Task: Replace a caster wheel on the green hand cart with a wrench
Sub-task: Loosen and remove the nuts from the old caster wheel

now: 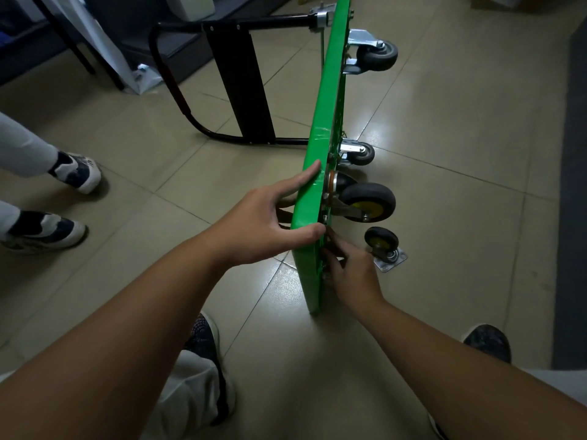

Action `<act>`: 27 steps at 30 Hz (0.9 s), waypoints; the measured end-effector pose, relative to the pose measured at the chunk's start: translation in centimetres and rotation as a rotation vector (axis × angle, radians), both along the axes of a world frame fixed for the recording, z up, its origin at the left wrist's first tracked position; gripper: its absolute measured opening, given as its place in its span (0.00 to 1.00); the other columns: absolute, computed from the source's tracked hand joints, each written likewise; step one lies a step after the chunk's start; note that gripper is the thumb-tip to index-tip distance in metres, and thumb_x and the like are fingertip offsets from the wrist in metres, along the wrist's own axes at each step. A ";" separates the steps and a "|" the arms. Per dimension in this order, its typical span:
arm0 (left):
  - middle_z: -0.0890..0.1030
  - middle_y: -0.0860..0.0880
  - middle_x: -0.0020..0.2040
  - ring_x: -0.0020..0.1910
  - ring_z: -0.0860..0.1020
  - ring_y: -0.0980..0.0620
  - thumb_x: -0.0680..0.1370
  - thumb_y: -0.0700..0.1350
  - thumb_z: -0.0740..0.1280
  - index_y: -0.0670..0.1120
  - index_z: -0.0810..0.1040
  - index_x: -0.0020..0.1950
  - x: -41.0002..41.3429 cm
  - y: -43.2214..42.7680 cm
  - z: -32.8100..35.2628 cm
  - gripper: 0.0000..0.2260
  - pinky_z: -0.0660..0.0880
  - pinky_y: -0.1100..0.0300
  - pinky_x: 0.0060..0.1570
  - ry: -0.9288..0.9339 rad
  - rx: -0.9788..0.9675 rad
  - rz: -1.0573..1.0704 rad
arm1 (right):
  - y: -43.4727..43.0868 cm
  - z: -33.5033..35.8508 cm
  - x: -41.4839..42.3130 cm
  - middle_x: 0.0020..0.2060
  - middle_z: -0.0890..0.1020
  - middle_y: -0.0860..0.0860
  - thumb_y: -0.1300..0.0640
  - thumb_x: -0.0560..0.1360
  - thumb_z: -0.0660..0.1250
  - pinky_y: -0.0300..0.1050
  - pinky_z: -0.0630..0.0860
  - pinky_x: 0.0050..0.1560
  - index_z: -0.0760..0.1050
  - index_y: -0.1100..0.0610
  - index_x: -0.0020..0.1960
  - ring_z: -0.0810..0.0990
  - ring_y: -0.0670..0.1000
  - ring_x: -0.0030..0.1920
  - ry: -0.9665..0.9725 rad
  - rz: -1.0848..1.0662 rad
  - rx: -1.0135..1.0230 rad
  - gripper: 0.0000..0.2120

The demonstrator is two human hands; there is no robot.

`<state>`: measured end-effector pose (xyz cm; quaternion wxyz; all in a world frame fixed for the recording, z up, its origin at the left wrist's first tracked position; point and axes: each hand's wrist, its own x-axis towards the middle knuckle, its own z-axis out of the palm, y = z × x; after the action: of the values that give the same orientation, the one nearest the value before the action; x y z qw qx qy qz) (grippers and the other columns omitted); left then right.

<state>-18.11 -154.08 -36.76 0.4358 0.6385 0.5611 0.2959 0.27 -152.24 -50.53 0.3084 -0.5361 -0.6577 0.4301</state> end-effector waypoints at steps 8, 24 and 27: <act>0.66 0.53 0.79 0.73 0.71 0.49 0.74 0.51 0.74 0.67 0.57 0.78 -0.1 0.2 0.0 0.39 0.81 0.64 0.49 0.021 -0.012 -0.008 | 1.1 0.7 1.8 0.55 0.85 0.49 0.59 0.79 0.68 0.42 0.78 0.55 0.78 0.46 0.67 0.81 0.46 0.52 -0.229 0.163 -0.047 0.18; 0.68 0.50 0.77 0.73 0.71 0.48 0.76 0.48 0.75 0.64 0.58 0.81 0.2 -0.3 -0.1 0.38 0.81 0.64 0.50 0.038 0.030 0.031 | -0.1 11.2 2.2 0.38 0.84 0.61 0.66 0.76 0.71 0.37 0.77 0.30 0.76 0.65 0.64 0.81 0.51 0.30 0.340 -0.143 -0.643 0.16; 0.68 0.51 0.76 0.72 0.71 0.50 0.77 0.47 0.74 0.63 0.58 0.81 0.1 -0.3 -0.3 0.38 0.81 0.67 0.48 0.035 0.037 0.032 | 0.1 11.5 1.7 0.36 0.84 0.59 0.65 0.77 0.71 0.39 0.78 0.33 0.78 0.64 0.62 0.80 0.49 0.30 0.369 -0.144 -0.659 0.14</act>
<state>-18.02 -154.36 -37.02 0.4095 0.6425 0.5730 0.3019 1.92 -152.10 -39.06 0.2622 -0.5649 -0.3784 0.6848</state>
